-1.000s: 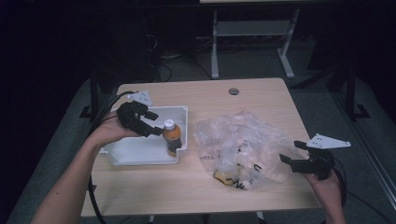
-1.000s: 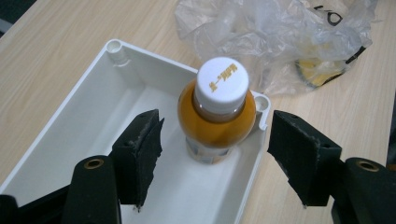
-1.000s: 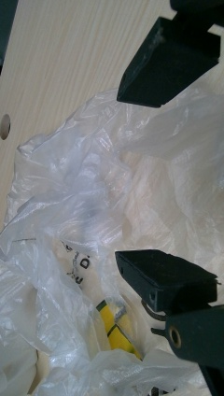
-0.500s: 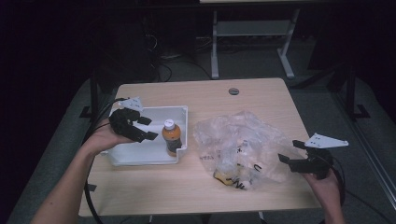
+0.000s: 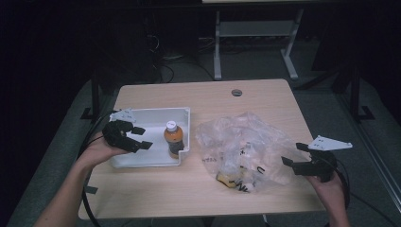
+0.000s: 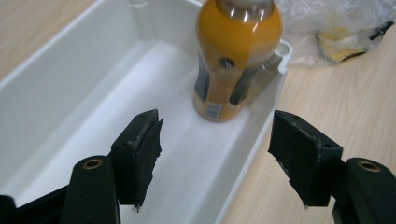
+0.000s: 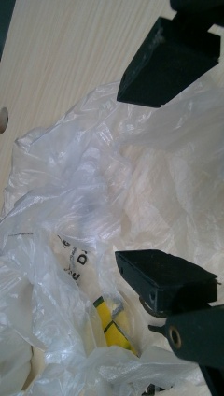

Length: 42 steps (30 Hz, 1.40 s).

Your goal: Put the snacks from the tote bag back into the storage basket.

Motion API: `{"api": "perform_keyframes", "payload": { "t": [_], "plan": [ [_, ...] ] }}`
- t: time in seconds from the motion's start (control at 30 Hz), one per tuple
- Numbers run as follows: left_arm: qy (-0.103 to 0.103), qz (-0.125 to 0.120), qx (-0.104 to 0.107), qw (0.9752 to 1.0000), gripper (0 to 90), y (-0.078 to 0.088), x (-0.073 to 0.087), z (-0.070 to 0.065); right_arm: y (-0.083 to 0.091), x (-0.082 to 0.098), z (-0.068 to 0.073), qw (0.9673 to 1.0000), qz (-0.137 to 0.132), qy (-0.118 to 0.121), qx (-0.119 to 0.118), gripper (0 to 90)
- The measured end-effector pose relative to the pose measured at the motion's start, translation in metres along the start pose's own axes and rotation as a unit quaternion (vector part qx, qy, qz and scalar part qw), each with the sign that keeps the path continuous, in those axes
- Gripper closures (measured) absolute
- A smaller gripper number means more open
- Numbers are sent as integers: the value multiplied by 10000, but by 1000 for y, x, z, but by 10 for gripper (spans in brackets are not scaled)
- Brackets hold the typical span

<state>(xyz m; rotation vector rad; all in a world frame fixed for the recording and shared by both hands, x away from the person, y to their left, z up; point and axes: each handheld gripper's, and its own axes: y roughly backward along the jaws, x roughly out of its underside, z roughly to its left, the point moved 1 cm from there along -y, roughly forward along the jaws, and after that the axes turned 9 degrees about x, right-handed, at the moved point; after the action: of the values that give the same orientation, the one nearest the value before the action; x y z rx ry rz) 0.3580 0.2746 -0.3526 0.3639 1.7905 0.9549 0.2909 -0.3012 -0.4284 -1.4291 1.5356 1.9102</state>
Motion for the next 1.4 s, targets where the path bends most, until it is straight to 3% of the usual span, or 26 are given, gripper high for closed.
{"api": "perform_keyframes", "payload": {
  "t": [0.23, 0.33, 0.47, 0.87, 0.9, 0.97, 1.4],
  "plan": [
    [104, 32, -23, 9999, 329, -1, 17, -3, -1, 0, 1, 10000, -15, 32, -43, 186],
    [194, -62, -12, 9998, 330, -1, 23, -3, 0, 0, 1, 10000, -18, 2, -46, 186],
    [155, 24, 17, 9999, 329, -3, 30, -3, 1, 1, 0, 10000, -29, -15, -42, 186],
    [232, -51, -51, 9997, 329, -7, 50, -8, 1, 2, -1, 10000, -36, -38, -47, 186],
    [301, -119, -25, 9995, 329, -8, 52, -9, 2, 2, -1, 10000, -26, -63, -48, 186],
    [237, -92, -40, 9997, 328, -8, 54, -10, 2, 3, -1, 10000, -28, -58, -46, 186],
    [356, -157, 79, 9992, 328, -18, 69, -15, 2, 4, 0, 10000, 27, -53, -69, 186]
  ]
}}
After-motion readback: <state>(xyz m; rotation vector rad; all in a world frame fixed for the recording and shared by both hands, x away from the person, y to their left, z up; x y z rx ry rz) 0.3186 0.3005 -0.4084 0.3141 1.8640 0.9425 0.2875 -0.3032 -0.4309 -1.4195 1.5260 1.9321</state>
